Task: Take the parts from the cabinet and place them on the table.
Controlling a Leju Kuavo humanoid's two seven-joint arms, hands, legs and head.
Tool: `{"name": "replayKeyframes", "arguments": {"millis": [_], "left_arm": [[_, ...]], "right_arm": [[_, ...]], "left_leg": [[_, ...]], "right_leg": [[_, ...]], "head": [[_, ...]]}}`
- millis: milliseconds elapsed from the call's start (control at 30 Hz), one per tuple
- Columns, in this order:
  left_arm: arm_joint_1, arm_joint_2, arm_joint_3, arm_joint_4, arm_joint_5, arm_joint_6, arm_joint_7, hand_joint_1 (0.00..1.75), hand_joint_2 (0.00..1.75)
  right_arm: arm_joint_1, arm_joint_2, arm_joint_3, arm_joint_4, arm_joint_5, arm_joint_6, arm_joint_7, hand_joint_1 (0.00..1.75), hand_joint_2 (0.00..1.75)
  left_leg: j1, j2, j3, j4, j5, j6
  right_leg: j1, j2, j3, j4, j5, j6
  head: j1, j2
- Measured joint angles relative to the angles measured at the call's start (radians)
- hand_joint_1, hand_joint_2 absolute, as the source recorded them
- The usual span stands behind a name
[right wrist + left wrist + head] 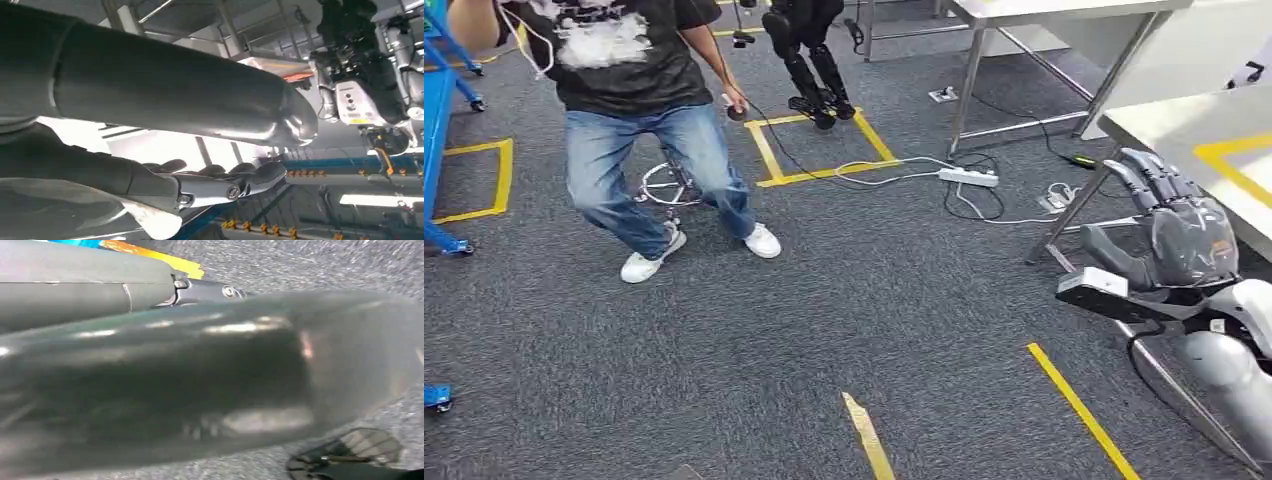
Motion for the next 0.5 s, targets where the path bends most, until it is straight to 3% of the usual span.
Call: {"name": "replayKeyframes", "arguments": {"millis": [67, 100, 133, 167, 200, 267, 300, 333, 367, 400, 467, 500], "left_arm": [[0.000, 0.000, 0.000, 0.000, -0.002, 0.000, 0.000, 0.00, 0.00], [-0.001, 0.000, 0.000, 0.000, -0.002, 0.000, 0.000, 0.00, 0.00], [-0.002, -0.002, 0.000, 0.000, -0.001, 0.000, 0.000, 0.00, 0.00], [-0.004, -0.002, 0.000, 0.000, 0.000, 0.000, 0.000, 0.00, 0.00], [-0.004, -0.003, 0.000, 0.000, 0.000, 0.000, 0.000, 0.00, 0.00], [-0.002, -0.003, 0.000, 0.000, 0.000, -0.002, 0.000, 0.00, 0.00], [-0.002, 0.001, 0.000, 0.000, 0.000, -0.002, 0.002, 0.00, 0.00], [-0.002, 0.000, 0.000, 0.000, 0.000, -0.002, 0.002, 0.00, 0.00], [-0.004, -0.001, 0.000, 0.000, 0.000, -0.002, 0.002, 0.00, 0.00], [-0.006, -0.001, 0.000, 0.000, 0.000, -0.002, 0.002, 0.00, 0.00], [-0.006, -0.001, 0.000, 0.000, -0.001, -0.002, 0.002, 0.00, 0.00], [-0.003, -0.001, 0.000, 0.000, -0.002, -0.002, 0.002, 0.00, 0.00]], "right_arm": [[-0.004, -0.006, -0.006, 0.002, -0.001, 0.006, -0.001, 0.00, 0.00], [-0.008, -0.009, -0.010, 0.003, -0.001, 0.010, -0.002, 0.00, 0.00], [-0.017, -0.013, -0.011, 0.003, -0.001, 0.016, -0.003, 0.00, 0.00], [-0.024, -0.015, -0.011, 0.005, -0.001, 0.018, -0.005, 0.00, 0.00], [-0.028, -0.018, -0.012, 0.006, -0.001, 0.022, -0.006, 0.00, 0.00], [-0.035, -0.018, -0.011, 0.007, -0.001, 0.028, -0.006, 0.00, 0.00], [-0.040, -0.018, -0.011, 0.007, -0.001, 0.029, -0.007, 0.00, 0.00], [-0.043, -0.018, -0.011, 0.008, -0.002, 0.030, -0.006, 0.00, 0.00], [-0.045, -0.018, -0.011, 0.009, -0.001, 0.030, -0.007, 0.00, 0.00], [-0.045, -0.018, -0.010, 0.010, -0.002, 0.031, -0.007, 0.00, 0.00], [-0.039, -0.018, -0.007, 0.014, -0.002, 0.031, -0.008, 0.00, 0.00], [-0.033, -0.018, -0.005, 0.016, -0.002, 0.031, -0.009, 0.00, 0.00]], "left_leg": [[-0.003, -0.021, 0.001, 0.000, 0.001, 0.001], [-0.003, -0.032, 0.002, 0.000, 0.001, 0.001], [-0.002, -0.039, 0.000, 0.000, 0.002, 0.000], [-0.006, -0.050, -0.007, 0.005, 0.004, -0.003], [0.000, -0.057, -0.011, 0.002, 0.008, -0.010], [0.005, -0.074, -0.012, -0.002, 0.013, -0.020], [0.001, -0.073, -0.013, 0.003, 0.007, -0.023], [-0.004, -0.033, -0.018, 0.020, -0.011, -0.029], [0.000, -0.006, -0.041, 0.073, -0.048, -0.035], [0.005, 0.010, -0.075, 0.149, -0.087, -0.041], [0.012, 0.022, -0.135, 0.280, -0.136, -0.051], [0.016, 0.025, -0.139, 0.292, -0.129, -0.056]], "right_leg": [[0.007, 0.009, 0.049, -0.124, 0.085, -0.017], [0.011, 0.029, 0.092, -0.217, 0.130, -0.026], [0.012, 0.075, 0.116, -0.274, 0.133, -0.035], [0.009, 0.076, 0.135, -0.296, 0.132, -0.032], [0.013, 0.067, 0.134, -0.293, 0.133, -0.028], [0.017, 0.054, 0.137, -0.297, 0.135, -0.030], [0.005, 0.038, 0.147, -0.316, 0.145, -0.032], [0.006, 0.027, 0.153, -0.322, 0.146, -0.035], [0.006, 0.015, 0.156, -0.324, 0.147, -0.038], [0.007, 0.003, 0.157, -0.324, 0.146, -0.038], [0.006, -0.021, 0.157, -0.323, 0.143, -0.039], [0.005, -0.032, 0.157, -0.323, 0.142, -0.038]], "head": [[0.000, 0.000], [0.000, 0.000], [0.000, 0.000], [-0.002, 0.000], [0.000, 0.000], [0.002, 0.000], [0.001, 0.000], [-0.001, 0.000], [-0.004, 0.000], [-0.003, 0.000], [-0.004, 0.000], [-0.004, 0.000]]}}
